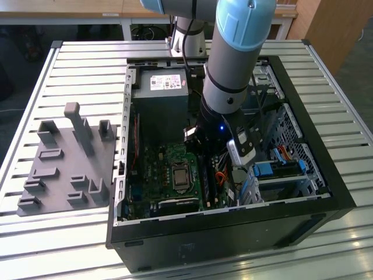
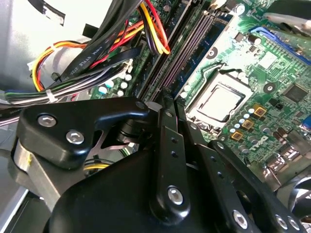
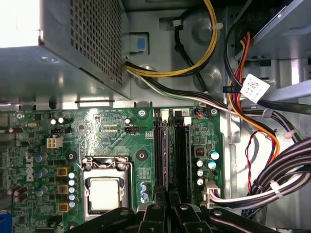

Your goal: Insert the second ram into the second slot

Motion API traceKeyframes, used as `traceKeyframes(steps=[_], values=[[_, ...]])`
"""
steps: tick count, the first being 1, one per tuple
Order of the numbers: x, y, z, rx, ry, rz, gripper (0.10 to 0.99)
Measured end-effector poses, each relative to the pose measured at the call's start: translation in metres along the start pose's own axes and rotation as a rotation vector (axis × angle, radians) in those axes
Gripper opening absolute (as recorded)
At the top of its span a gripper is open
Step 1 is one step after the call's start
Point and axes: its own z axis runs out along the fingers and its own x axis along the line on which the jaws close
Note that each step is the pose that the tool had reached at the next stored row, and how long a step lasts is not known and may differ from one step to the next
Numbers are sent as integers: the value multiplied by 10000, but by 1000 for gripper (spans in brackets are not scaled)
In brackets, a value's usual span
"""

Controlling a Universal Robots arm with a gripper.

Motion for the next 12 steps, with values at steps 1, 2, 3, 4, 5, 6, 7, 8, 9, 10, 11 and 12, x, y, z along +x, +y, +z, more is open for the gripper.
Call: traceKeyframes(steps=[1, 2, 3, 4, 5, 6, 7, 8, 9, 10, 11, 12], values=[[0, 0, 0, 0, 0, -9, 137], [0, 0, 0, 4, 3, -65, 137], [-1, 0, 1, 7, 5, -119, 137], [-1, 0, 2, 12, 6, -177, 137], [-1, 0, 3, 14, 9, -227, 137], [-1, 0, 6, 11, 9, -258, 137], [-1, -1, 11, -6, 11, -270, 137], [-2, -1, 15, -38, 12, -274, 137], [-3, 0, 20, -88, 13, -278, 137], [-3, -1, 24, -131, 13, -281, 137], [-3, 0, 27, -148, 13, -281, 137], [-3, 0, 28, -149, 14, -281, 137]])
